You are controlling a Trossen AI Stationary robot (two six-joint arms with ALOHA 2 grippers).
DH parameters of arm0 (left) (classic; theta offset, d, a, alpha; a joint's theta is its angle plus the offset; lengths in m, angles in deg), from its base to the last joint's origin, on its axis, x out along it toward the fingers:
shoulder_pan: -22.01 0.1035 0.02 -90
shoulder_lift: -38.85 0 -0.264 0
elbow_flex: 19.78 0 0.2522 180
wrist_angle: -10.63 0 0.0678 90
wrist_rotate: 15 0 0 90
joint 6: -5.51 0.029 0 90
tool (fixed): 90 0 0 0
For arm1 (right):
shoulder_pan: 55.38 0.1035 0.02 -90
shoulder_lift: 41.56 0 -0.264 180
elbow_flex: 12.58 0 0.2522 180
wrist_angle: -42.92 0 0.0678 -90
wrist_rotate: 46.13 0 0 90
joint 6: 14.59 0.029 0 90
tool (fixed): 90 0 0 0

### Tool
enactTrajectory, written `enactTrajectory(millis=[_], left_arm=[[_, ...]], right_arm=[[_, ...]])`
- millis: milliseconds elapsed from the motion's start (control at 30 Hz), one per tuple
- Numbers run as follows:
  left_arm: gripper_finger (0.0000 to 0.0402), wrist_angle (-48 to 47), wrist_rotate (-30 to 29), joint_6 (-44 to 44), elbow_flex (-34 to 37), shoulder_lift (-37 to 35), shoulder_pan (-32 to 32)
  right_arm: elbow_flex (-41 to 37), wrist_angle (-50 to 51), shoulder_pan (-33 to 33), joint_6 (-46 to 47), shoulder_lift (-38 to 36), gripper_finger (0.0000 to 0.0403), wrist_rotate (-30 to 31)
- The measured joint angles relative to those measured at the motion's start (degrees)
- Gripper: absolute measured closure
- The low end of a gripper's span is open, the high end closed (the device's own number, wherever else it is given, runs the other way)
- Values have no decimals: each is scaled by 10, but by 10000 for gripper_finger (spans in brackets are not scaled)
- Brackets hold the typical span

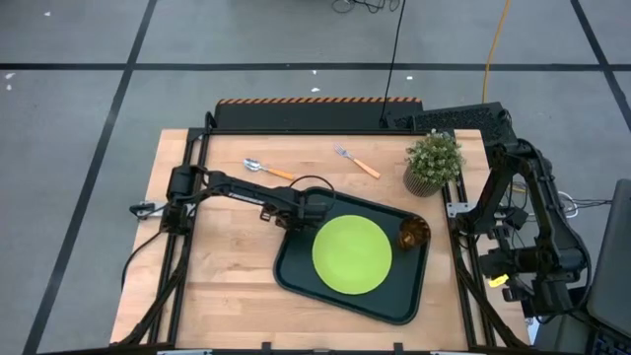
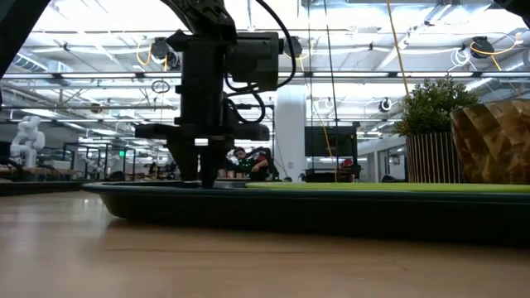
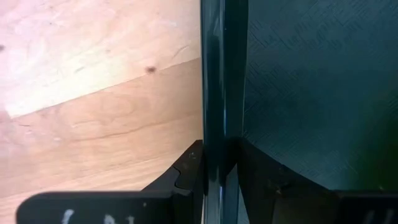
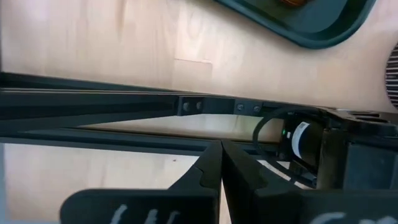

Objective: Pick and place plate/cup/fork/spoon on tray
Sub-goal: Adjust the black tray on the table

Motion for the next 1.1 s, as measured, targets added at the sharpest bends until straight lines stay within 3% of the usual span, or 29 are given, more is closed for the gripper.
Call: enactTrajectory(millis=[300,767,1100], left_arm=[[325,-27,0,8,12,-27,6],[325,147,11,-111,239,-169,-10],[326,157,-5,-201,286,-213,-68]], right_arm=[[-5,0,21,15,0,403,-1],[-5,0,44,49,-1,403,1],[-6,0,44,46,-2,403,14]])
